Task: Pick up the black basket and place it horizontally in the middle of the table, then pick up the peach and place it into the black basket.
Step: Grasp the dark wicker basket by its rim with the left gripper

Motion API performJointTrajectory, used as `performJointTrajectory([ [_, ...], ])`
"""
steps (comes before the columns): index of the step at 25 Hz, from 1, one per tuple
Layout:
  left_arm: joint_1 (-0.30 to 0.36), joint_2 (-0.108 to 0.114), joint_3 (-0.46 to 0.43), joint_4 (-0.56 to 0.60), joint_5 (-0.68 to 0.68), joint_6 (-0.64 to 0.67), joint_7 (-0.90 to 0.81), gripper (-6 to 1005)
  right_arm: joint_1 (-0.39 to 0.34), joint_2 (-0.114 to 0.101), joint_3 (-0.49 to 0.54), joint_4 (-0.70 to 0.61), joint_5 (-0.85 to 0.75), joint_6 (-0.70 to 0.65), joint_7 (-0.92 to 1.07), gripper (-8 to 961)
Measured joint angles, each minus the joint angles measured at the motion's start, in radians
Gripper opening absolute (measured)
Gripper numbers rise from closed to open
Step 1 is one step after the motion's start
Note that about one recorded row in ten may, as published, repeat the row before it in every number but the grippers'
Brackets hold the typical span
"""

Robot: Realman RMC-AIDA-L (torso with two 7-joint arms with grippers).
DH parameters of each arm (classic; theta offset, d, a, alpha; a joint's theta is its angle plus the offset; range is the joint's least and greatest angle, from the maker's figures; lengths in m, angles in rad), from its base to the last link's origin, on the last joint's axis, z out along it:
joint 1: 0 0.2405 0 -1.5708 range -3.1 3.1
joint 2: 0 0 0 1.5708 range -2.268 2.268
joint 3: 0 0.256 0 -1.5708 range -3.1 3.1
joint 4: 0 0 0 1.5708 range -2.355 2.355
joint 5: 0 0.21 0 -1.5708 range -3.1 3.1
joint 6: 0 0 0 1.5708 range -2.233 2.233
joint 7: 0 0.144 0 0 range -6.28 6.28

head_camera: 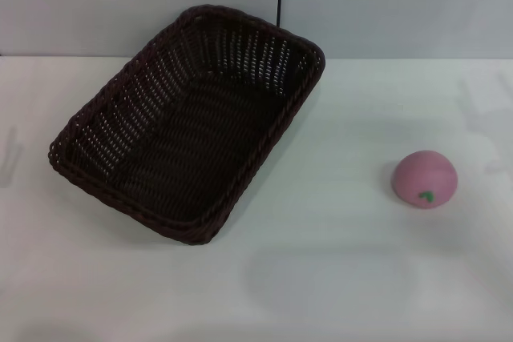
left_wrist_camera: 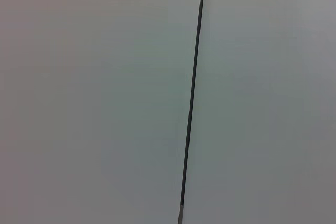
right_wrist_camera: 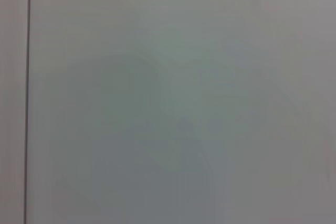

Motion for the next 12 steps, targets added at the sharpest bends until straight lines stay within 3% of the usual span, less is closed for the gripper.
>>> performJointTrajectory([
  [12,0.002,0.000,0.013,0.000,0.008,0.010,-0.009,844,-0.001,0.001,0.005,0.000,0.000,0.008,0.000,680],
])
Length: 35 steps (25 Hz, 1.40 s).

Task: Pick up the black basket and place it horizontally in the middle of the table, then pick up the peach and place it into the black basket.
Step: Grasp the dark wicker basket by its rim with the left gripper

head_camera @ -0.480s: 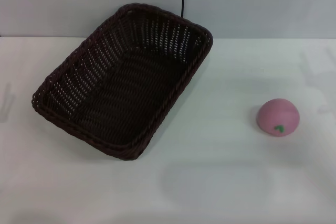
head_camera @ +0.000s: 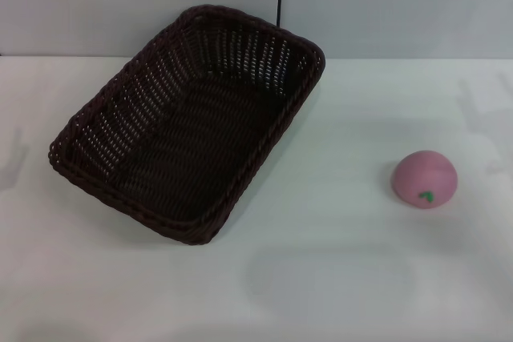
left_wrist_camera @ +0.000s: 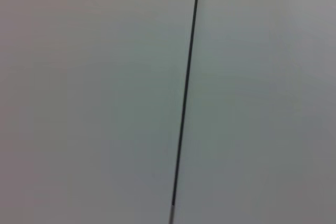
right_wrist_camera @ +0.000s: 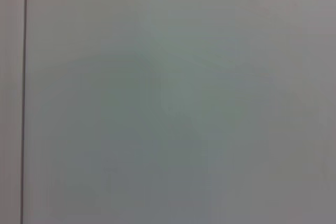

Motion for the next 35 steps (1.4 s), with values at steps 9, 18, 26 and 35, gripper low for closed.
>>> performJointTrajectory([
  [9,0.034,0.018,0.191,0.135,0.002,-0.010,-0.216,844,-0.002,0.000,0.002,0.000,0.000,0.001,0.000,680],
  [18,0.223,0.031,0.466,0.803,0.158,-0.317,-0.697,844,-0.012,0.000,0.002,0.000,0.002,-0.001,0.000,679],
  [26,0.210,0.028,0.364,1.163,0.611,-0.377,-1.189,843,-0.025,0.001,0.003,0.005,0.006,-0.022,0.000,680],
  [35,0.036,0.012,0.367,1.435,1.191,-0.348,-1.690,843,-0.035,0.002,0.018,0.008,0.007,-0.050,0.024,680],
])
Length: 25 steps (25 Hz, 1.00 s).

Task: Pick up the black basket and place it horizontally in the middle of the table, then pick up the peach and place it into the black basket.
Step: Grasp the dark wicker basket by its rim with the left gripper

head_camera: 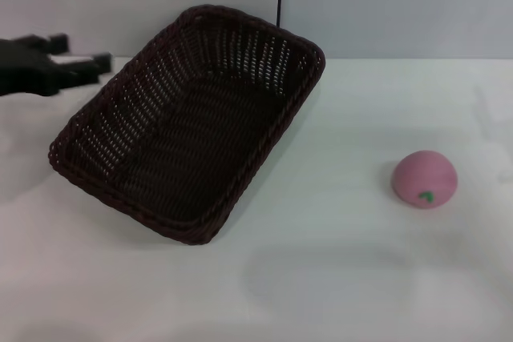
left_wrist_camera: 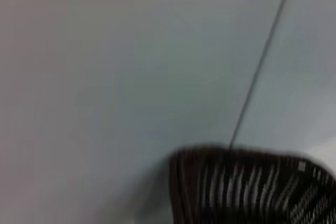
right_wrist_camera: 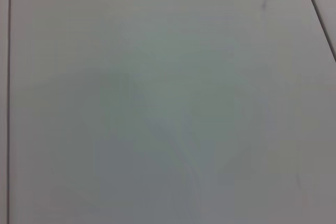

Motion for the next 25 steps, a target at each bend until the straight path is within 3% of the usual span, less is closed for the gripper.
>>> performJointTrajectory([
  [3,-0.088,-0.004,0.023,0.033,0.198,0.045,-0.138,843,0.000,0.000,0.000,0.001,-0.001,-0.006,0.004,679],
  [13,-0.198,-0.012,0.164,0.055,0.533,-0.007,-0.295,843,0.008,0.000,0.000,0.003,-0.005,-0.015,0.023,680],
  [18,-0.221,-0.013,0.247,0.046,0.627,-0.012,-0.337,843,0.012,0.000,0.000,0.003,-0.005,-0.015,0.026,680],
  [25,-0.265,-0.012,0.261,-0.012,0.634,0.002,-0.352,844,0.018,0.000,0.000,0.003,-0.005,-0.013,0.026,680],
])
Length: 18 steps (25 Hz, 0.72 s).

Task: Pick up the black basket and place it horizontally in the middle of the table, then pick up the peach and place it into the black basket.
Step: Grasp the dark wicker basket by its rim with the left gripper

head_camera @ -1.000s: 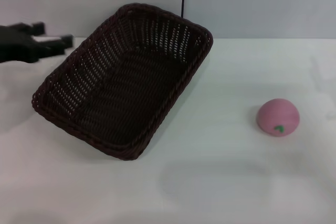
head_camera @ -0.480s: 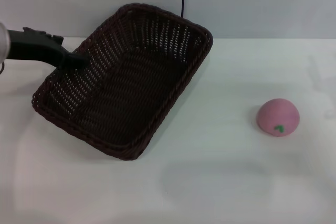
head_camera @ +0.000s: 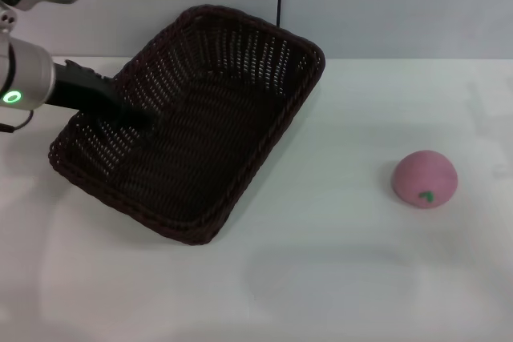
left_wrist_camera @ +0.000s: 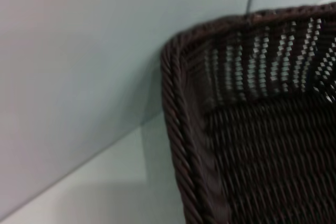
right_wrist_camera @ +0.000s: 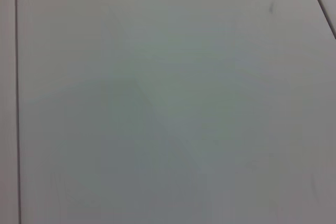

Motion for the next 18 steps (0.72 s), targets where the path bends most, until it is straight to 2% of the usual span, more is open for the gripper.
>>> performJointTrajectory([
  [3,-0.025,0.001,0.000,-0.043,0.002,0.020,0.000,843,-0.002,0.000,0.000,0.002,0.000,0.002,0.000,680],
  [13,-0.046,0.001,0.008,-0.047,0.045,0.060,-0.017,832,-0.009,0.000,0.000,0.015,0.001,0.009,0.001,680],
  [18,-0.036,0.001,0.018,-0.015,0.051,0.061,-0.014,661,-0.009,0.000,0.000,0.023,0.004,0.011,0.001,680],
])
